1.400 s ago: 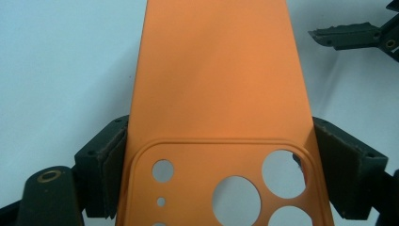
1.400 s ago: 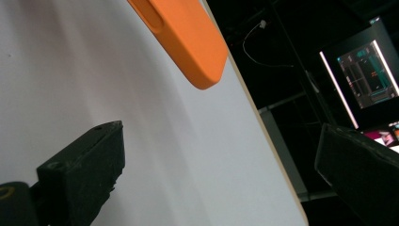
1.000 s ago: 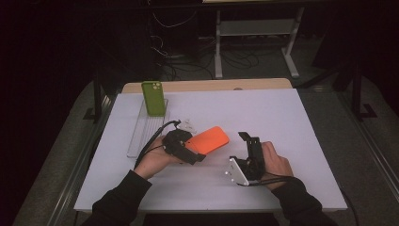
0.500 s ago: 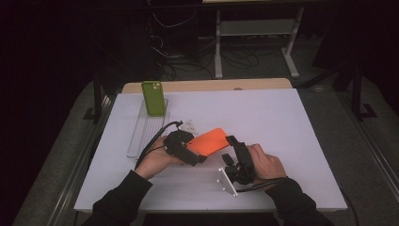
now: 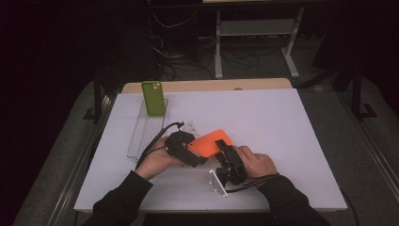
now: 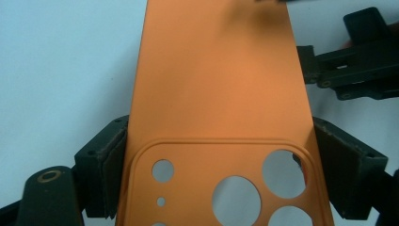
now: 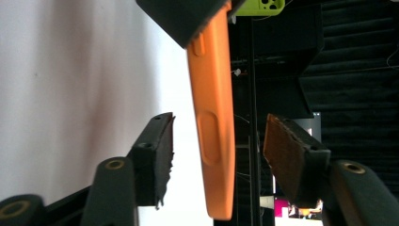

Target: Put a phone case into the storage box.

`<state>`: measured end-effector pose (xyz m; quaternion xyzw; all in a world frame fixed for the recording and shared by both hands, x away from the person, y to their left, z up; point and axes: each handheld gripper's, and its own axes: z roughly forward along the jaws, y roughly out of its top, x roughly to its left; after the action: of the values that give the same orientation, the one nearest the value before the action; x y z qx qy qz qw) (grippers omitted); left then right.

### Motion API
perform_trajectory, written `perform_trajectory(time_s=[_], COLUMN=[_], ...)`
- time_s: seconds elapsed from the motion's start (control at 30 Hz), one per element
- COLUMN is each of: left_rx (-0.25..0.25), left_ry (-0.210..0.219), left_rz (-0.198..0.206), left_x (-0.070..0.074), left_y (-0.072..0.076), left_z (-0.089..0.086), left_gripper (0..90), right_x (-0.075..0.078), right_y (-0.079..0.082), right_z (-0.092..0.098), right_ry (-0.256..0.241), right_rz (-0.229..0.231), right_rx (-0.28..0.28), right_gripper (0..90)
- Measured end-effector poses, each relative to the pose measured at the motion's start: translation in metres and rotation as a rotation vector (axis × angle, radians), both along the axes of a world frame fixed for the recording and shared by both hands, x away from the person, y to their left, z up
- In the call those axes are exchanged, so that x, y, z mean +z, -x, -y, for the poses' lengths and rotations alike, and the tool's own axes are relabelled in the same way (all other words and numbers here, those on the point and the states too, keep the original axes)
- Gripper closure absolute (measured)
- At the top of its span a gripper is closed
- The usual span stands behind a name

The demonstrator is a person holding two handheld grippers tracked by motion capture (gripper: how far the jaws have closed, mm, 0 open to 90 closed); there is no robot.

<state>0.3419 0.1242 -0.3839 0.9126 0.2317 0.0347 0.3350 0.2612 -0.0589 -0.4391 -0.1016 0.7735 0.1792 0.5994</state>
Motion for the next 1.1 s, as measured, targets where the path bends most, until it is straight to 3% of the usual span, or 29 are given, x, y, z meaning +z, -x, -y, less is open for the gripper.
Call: perform_trajectory(time_s=[0.37,0.57,0.63,0.67,0.73,0.87,0.97,1.07,1.1], left_rx=[-0.012,-0.018,-0.011,-0.032,-0.019,-0.024,-0.030,-0.030,-0.018], left_ry=[-0.005,-0.005,0.028,0.023,0.071,0.095,0.087,0.081,0.101], left_rz=[0.001,-0.010,-0.026,-0.023,-0.027,-0.005,0.027,0.032,0.029], left_x=[0.0010,0.0006,0.0000,0.0010,0.0024,0.0045,0.0043,0.0050,0.0049], left_y=[0.0002,-0.0003,-0.0001,-0.0015,0.0005,0.0022,0.0037,0.0023,0.0027], left_z=[-0.0008,-0.0008,-0.0003,-0.0021,-0.0021,-0.0035,-0.0030,-0.0049,-0.0048], left_gripper=[15.6,15.6,15.4,15.3,15.0,14.2,12.2,7.8,6.4], right_x=[-0.0029,-0.0041,-0.0041,-0.0041,-0.0021,0.0011,0.0017,0.0016,0.0018], right_y=[0.0013,0.0021,0.0033,0.0044,0.0065,0.0077,0.0075,0.0072,0.0066], right_z=[-0.0060,-0.0055,-0.0053,-0.0050,-0.0037,-0.0028,-0.0024,-0.0022,-0.0021], right_ry=[0.049,0.066,0.072,0.064,0.048,0.025,0.030,0.014,0.011], right_rz=[0.035,0.046,0.058,0.069,0.084,0.086,0.081,0.072,0.066], right_rx=[0.012,0.015,0.013,0.009,0.009,0.003,0.001,-0.004,-0.007], right_gripper=[72.0,75.0,78.4,79.3,80.9,81.9,82.6,82.6,82.6])
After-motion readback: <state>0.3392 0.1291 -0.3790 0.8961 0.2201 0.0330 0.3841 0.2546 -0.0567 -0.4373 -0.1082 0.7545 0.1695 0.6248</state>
